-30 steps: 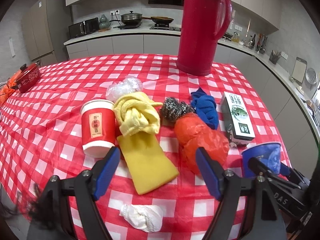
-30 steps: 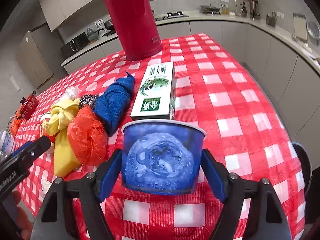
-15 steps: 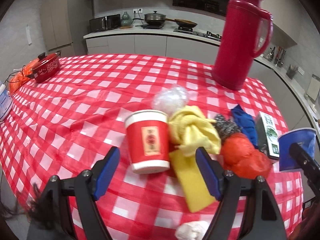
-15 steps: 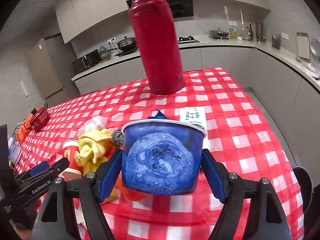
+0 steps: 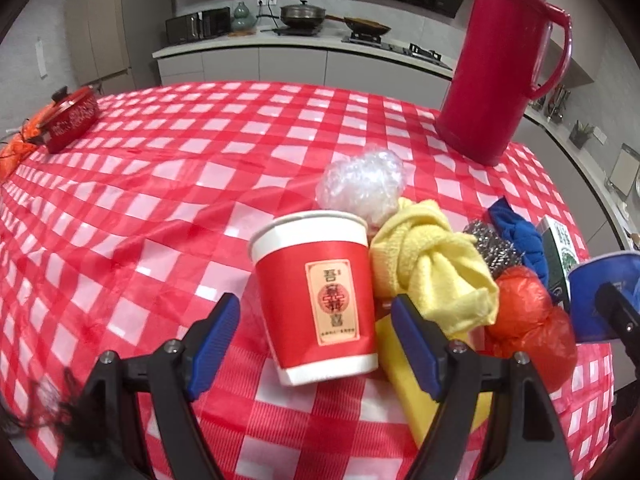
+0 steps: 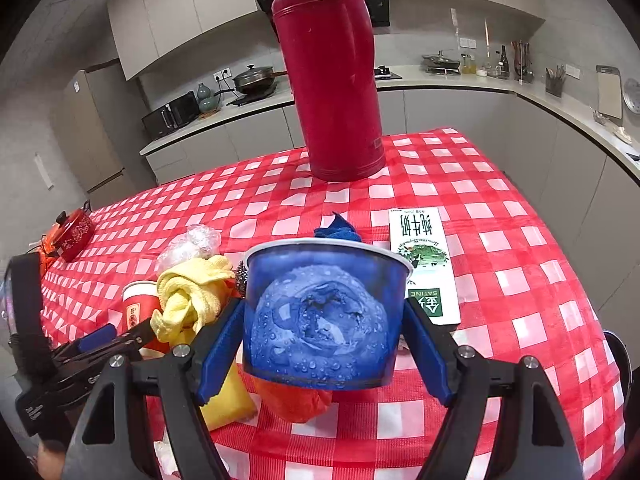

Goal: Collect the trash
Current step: 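Grasp the blue bowl with the right gripper while the left grasps the red paper cup, then carry the red cup and blue bowl over the bin and open both grippers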

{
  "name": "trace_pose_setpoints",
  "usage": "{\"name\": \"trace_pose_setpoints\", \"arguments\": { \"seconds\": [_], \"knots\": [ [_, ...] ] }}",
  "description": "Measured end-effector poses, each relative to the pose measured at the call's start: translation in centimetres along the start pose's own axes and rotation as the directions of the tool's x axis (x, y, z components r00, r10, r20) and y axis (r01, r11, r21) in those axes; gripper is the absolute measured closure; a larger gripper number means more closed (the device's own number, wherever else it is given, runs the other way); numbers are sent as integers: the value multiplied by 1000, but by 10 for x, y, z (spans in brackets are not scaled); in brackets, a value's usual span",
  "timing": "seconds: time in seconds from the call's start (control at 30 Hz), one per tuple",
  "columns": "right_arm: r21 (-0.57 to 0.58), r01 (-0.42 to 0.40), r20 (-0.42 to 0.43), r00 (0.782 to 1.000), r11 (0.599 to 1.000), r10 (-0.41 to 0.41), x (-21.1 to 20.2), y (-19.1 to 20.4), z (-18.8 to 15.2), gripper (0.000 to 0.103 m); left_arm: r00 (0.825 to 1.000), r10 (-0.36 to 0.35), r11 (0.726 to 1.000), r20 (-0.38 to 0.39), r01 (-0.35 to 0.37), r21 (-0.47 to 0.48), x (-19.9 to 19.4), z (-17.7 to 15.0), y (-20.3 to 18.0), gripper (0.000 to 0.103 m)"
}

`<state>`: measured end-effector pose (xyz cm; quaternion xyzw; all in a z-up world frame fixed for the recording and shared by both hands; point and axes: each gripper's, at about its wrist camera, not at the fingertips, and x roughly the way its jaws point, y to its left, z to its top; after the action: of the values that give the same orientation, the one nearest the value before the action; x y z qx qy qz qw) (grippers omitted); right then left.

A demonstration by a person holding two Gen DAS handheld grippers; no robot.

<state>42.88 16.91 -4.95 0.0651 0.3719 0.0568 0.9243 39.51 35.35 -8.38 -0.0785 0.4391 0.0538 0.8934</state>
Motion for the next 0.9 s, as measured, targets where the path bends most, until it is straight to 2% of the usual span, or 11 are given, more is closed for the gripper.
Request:
{"name": "trace_pose_setpoints", "arguments": {
  "seconds": [0.23,0.3,0.33,0.47,0.7,0.9],
  "knots": [
    [7,11,-3,1000,1000,-11,5,-2,0,24,998,-10,1000,-57,8,-29,24,-3,12,25],
    [5,10,-3,1000,1000,-10,5,-2,0,24,998,-28,999,-63,26,-43,27,-5,14,41],
    [3,9,-3,1000,1000,-9,6,-3,0,24,998,-35,998,-61,32,-47,27,-6,15,41],
    [0,4,3,1000,1000,-4,3,-1,0,24,998,-54,997,-35,52,-61,20,-7,17,44],
    [-11,-18,31,999,1000,18,-12,-6,1,24,997,-53,996,59,57,-63,-20,-5,14,44],
    [-5,-31,61,998,999,32,-36,-22,1,24,990,-84,996,114,88,-29,-56,-6,-7,44]
  ]
}}
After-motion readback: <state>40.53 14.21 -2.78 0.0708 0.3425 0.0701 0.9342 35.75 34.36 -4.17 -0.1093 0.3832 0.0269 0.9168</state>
